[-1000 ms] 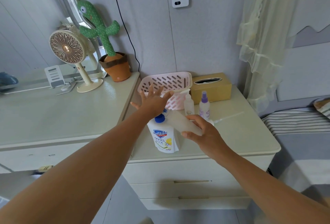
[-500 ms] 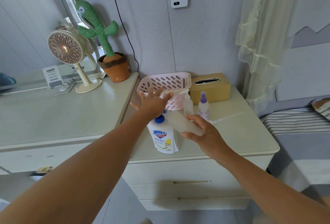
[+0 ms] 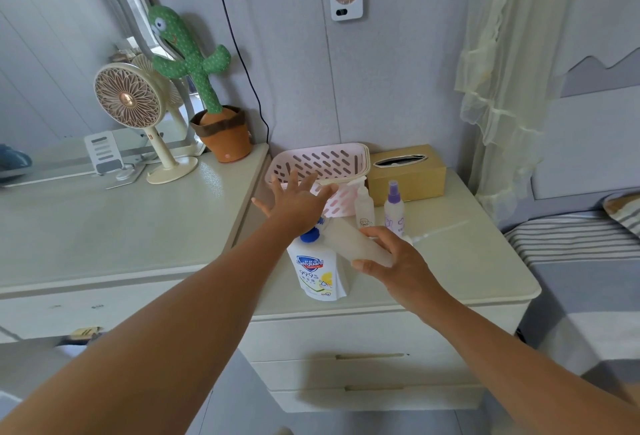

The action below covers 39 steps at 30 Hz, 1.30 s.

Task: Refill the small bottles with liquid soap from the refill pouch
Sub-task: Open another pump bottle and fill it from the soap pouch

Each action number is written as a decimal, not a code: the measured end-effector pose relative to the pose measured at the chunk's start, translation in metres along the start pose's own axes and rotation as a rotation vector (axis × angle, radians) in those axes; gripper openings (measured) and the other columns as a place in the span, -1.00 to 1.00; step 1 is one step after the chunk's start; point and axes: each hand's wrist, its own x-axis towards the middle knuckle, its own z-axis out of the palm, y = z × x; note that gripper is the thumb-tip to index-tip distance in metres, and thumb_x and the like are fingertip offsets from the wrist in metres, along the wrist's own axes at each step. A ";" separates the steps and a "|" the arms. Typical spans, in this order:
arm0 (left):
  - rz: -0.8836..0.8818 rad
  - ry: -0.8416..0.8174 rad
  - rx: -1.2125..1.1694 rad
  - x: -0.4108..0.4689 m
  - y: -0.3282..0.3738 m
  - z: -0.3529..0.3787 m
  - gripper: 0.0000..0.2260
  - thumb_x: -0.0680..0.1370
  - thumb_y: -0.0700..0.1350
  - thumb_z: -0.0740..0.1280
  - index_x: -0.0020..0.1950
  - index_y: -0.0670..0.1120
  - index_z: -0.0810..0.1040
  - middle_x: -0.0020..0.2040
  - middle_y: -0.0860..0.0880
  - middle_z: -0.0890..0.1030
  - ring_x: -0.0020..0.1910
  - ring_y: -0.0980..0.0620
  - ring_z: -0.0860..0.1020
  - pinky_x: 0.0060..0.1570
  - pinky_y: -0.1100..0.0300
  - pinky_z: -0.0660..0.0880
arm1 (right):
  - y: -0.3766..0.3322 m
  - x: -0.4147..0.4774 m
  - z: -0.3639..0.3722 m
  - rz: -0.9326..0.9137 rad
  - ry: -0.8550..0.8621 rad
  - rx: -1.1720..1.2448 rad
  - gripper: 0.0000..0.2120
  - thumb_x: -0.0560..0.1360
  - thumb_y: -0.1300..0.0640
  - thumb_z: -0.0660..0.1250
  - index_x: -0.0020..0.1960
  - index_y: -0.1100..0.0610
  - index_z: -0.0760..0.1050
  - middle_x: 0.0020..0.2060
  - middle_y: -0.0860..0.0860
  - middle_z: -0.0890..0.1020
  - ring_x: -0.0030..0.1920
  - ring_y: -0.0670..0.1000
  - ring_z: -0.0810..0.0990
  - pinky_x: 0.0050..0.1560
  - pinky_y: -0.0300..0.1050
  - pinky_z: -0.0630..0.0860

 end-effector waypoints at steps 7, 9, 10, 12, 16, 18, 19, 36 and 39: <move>0.002 -0.009 -0.004 0.002 0.000 -0.006 -0.37 0.52 0.41 -0.11 0.55 0.21 -0.03 0.58 0.04 -0.16 0.53 -0.15 -0.27 0.30 -0.42 -0.29 | -0.002 0.001 -0.001 0.001 -0.005 -0.006 -0.60 0.46 0.04 0.41 0.26 -0.07 0.40 0.08 -0.11 0.49 0.11 -0.11 0.44 -0.15 -0.47 0.33; 0.004 -0.006 -0.001 0.003 0.000 -0.007 -0.38 0.52 0.41 -0.11 0.54 0.22 -0.03 0.58 0.04 -0.16 0.53 -0.15 -0.26 0.30 -0.42 -0.29 | -0.003 0.002 -0.001 -0.005 -0.005 -0.009 -0.60 0.46 0.04 0.41 0.26 -0.07 0.40 0.08 -0.10 0.49 0.10 -0.12 0.44 -0.15 -0.47 0.33; 0.005 -0.006 -0.005 0.003 0.000 -0.006 -0.38 0.52 0.41 -0.11 0.54 0.22 -0.03 0.58 0.04 -0.16 0.53 -0.15 -0.26 0.30 -0.42 -0.29 | -0.003 0.002 0.000 -0.006 -0.006 -0.011 -0.60 0.47 0.04 0.41 0.26 -0.07 0.40 0.08 -0.10 0.49 0.10 -0.13 0.43 -0.16 -0.48 0.33; 0.008 -0.003 -0.017 0.004 -0.001 -0.004 -0.38 0.52 0.41 -0.11 0.54 0.23 -0.03 0.58 0.04 -0.16 0.53 -0.15 -0.26 0.30 -0.43 -0.29 | -0.003 0.002 0.000 -0.002 -0.005 -0.012 -0.60 0.47 0.04 0.41 0.27 -0.07 0.39 0.07 -0.11 0.49 0.09 -0.13 0.43 -0.17 -0.50 0.34; 0.005 -0.007 -0.015 0.002 -0.002 0.002 -0.39 0.53 0.40 -0.09 0.54 0.23 -0.02 0.58 0.04 -0.15 0.53 -0.15 -0.27 0.30 -0.43 -0.29 | -0.001 0.001 0.000 0.002 0.000 -0.023 -0.59 0.47 0.05 0.41 0.27 -0.08 0.40 0.06 -0.12 0.48 0.08 -0.15 0.42 -0.17 -0.51 0.32; 0.008 -0.011 0.001 0.003 -0.003 0.001 -0.39 0.53 0.39 -0.10 0.54 0.22 -0.03 0.58 0.04 -0.15 0.53 -0.16 -0.26 0.30 -0.43 -0.28 | -0.001 0.001 0.000 0.002 -0.005 -0.023 -0.60 0.46 0.05 0.41 0.26 -0.09 0.39 0.08 -0.11 0.49 0.08 -0.14 0.43 -0.17 -0.50 0.32; 0.008 -0.015 0.004 0.004 -0.003 0.000 -0.39 0.53 0.40 -0.10 0.55 0.22 -0.03 0.58 0.04 -0.15 0.53 -0.16 -0.26 0.31 -0.43 -0.28 | -0.001 0.001 -0.001 0.003 -0.007 -0.023 -0.60 0.46 0.04 0.41 0.26 -0.09 0.39 0.08 -0.10 0.49 0.08 -0.14 0.43 -0.17 -0.49 0.32; -0.023 -0.037 -0.175 0.008 -0.003 -0.005 -0.38 0.54 0.39 -0.07 0.55 0.18 0.05 0.58 0.02 -0.11 0.54 -0.15 -0.23 0.31 -0.43 -0.29 | -0.001 0.002 0.001 0.018 -0.030 0.025 -0.63 0.47 0.02 0.40 0.22 -0.14 0.38 0.08 -0.12 0.49 0.11 -0.13 0.44 -0.10 -0.43 0.34; -0.030 -0.039 -0.211 0.009 -0.004 -0.006 -0.37 0.53 0.39 -0.08 0.55 0.16 0.05 0.58 0.00 -0.10 0.53 -0.16 -0.23 0.31 -0.42 -0.30 | 0.001 0.001 0.000 0.021 -0.030 0.032 -0.63 0.47 0.03 0.40 0.20 -0.18 0.35 0.06 -0.13 0.48 0.10 -0.14 0.44 -0.09 -0.42 0.35</move>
